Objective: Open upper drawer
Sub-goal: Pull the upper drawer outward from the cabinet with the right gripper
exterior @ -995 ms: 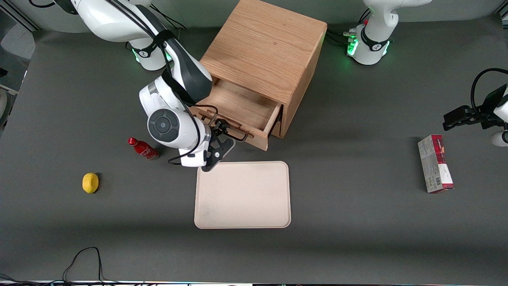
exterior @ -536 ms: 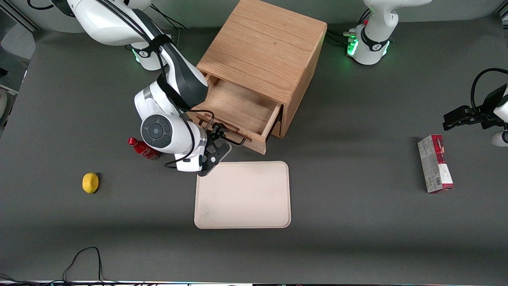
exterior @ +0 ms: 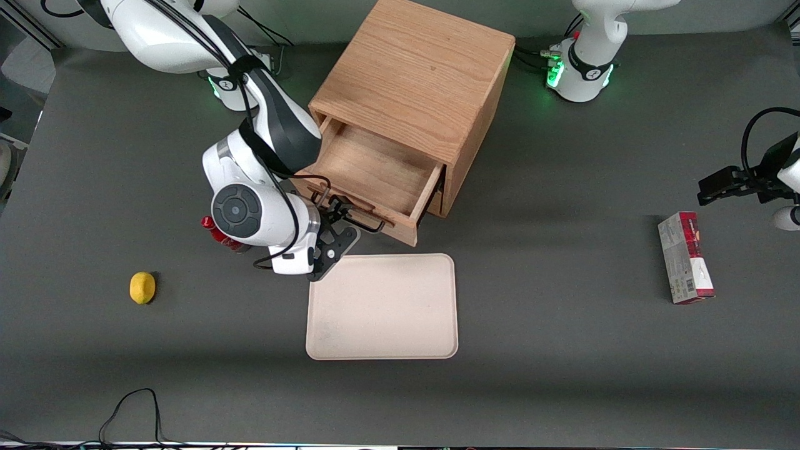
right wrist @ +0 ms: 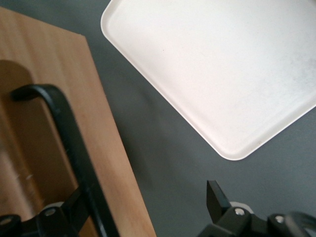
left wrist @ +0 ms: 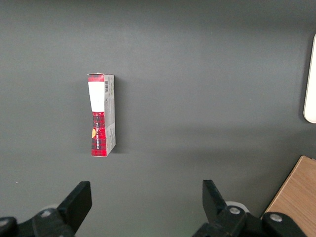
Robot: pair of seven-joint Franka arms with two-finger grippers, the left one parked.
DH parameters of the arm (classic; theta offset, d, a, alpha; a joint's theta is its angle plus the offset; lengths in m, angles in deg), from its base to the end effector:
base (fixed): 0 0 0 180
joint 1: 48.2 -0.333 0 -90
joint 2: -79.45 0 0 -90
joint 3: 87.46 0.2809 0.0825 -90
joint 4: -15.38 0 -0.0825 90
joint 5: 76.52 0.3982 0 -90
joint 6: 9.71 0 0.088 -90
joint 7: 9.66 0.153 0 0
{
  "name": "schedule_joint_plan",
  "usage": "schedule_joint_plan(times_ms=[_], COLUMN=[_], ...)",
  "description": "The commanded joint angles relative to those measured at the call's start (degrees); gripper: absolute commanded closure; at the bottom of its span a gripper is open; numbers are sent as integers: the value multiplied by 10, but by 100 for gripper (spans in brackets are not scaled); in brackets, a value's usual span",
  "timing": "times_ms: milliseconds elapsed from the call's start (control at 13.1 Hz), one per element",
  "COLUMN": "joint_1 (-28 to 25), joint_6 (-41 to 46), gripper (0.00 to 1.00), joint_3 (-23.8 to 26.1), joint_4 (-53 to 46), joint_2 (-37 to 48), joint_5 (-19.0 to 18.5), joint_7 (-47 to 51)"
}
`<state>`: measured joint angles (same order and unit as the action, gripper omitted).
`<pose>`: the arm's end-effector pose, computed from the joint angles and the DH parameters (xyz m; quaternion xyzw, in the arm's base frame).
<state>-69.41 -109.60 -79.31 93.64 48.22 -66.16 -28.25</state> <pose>0.5882 0.3444 0.3168 -0.9153 -0.3744 0.0920 0.1165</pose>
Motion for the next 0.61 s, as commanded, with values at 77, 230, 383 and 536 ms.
schedule_joint_plan(times_ms=[77, 230, 383, 536], joint_1=[10, 10, 10, 10], joint_6=[28, 27, 26, 26], gripper=[0, 0, 0, 0], joint_3=[3, 3, 3, 4], joint_4=[-38, -40, -40, -40], joint_2=[-12, -15, -20, -20], joint_5=[12, 12, 12, 12], joint_7=[-30, -29, -30, -30])
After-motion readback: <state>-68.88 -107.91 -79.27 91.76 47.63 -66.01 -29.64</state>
